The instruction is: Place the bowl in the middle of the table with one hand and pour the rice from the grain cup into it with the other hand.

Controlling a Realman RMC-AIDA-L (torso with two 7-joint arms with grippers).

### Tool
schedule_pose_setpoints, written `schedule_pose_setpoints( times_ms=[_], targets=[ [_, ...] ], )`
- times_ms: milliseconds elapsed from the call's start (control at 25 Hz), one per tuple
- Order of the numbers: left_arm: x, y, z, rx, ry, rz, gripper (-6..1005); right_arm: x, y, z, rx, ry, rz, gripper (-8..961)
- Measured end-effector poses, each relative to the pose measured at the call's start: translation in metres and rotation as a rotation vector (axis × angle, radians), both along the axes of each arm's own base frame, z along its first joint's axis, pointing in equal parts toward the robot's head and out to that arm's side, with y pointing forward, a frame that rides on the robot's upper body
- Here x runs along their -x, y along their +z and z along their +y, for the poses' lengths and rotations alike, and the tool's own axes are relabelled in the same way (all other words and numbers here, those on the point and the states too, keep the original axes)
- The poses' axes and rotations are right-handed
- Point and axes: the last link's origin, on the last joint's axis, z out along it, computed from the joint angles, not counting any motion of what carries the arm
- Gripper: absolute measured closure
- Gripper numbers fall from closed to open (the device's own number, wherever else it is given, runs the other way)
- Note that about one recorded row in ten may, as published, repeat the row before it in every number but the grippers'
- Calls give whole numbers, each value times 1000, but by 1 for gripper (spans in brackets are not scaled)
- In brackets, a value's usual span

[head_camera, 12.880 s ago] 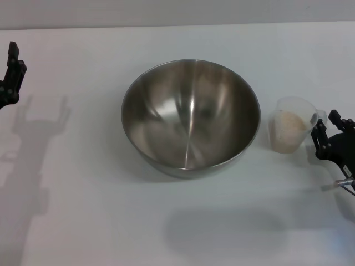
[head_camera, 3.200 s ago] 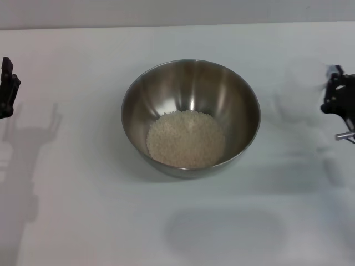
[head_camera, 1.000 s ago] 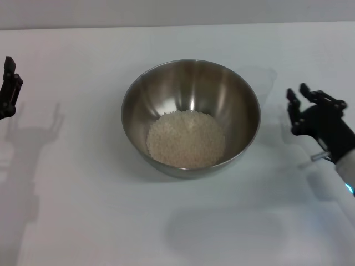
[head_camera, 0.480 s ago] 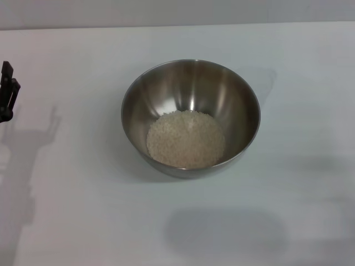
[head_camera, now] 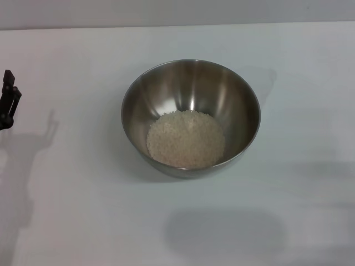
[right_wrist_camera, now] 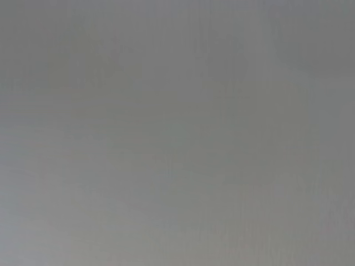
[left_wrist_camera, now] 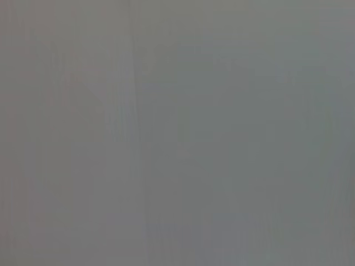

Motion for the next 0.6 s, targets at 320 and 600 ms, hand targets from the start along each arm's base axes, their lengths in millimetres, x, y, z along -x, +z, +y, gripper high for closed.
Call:
schedule_pose_setpoints(
  times_ms=[320, 600],
  targets=[
    [3, 1, 0, 5, 6, -22, 205, 1, -1, 0, 3, 5, 1, 106],
    [4, 2, 0, 3, 7, -21, 205, 2, -1, -1, 1, 13, -2, 105]
  ],
)
